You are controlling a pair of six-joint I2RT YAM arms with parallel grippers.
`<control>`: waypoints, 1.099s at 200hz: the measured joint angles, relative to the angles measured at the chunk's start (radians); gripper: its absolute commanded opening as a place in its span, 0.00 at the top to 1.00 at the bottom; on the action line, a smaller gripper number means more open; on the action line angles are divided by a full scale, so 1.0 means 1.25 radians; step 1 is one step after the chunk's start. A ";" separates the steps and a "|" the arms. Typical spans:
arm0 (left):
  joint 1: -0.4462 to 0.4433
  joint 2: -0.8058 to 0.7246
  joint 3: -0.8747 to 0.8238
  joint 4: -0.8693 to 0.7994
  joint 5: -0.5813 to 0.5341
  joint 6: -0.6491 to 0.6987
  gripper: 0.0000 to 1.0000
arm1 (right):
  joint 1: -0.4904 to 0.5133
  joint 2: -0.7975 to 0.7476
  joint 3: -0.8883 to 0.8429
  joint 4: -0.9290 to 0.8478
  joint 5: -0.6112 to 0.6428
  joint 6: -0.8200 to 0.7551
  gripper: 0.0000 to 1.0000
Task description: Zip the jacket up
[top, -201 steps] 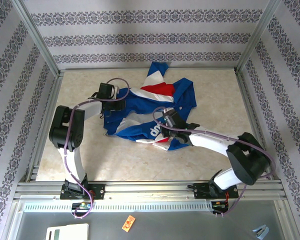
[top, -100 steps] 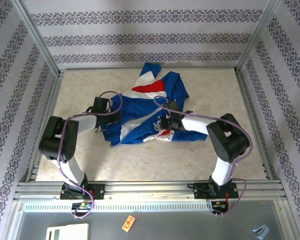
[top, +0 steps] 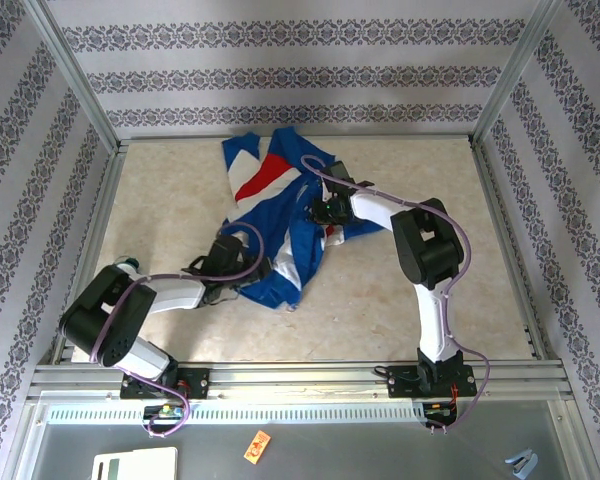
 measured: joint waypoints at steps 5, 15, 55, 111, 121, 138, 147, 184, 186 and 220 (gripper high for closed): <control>-0.025 0.002 0.005 -0.004 -0.008 -0.015 0.61 | 0.000 0.002 0.012 -0.007 0.000 -0.005 0.82; -0.064 0.007 0.019 -0.016 -0.015 -0.038 0.61 | -0.003 0.003 0.030 -0.025 0.000 -0.017 0.80; -0.104 -0.009 0.065 -0.136 -0.039 -0.071 0.57 | -0.030 -0.052 0.034 -0.062 -0.008 -0.056 0.70; -0.105 -0.175 0.126 -0.395 -0.124 -0.011 0.64 | -0.083 -0.364 -0.190 -0.062 -0.031 -0.052 0.63; -0.110 -0.189 0.129 -0.421 -0.130 0.003 0.66 | -0.076 -0.411 -0.245 -0.059 -0.039 -0.050 0.62; -0.145 -0.186 0.138 -0.460 -0.138 0.012 0.65 | -0.049 -0.464 -0.331 -0.059 -0.052 -0.034 0.61; -0.177 -0.173 0.151 -0.482 -0.145 0.016 0.62 | -0.025 -0.478 -0.371 -0.063 -0.060 -0.025 0.60; -0.271 -0.052 0.236 -0.518 -0.163 0.025 0.57 | 0.097 -0.477 -0.445 -0.073 -0.091 0.017 0.56; -0.274 -0.044 0.240 -0.518 -0.164 0.026 0.58 | 0.102 -0.476 -0.446 -0.072 -0.092 0.019 0.56; -0.298 0.082 0.287 -0.519 -0.163 0.023 0.79 | 0.120 -0.417 -0.426 -0.059 -0.098 0.026 0.60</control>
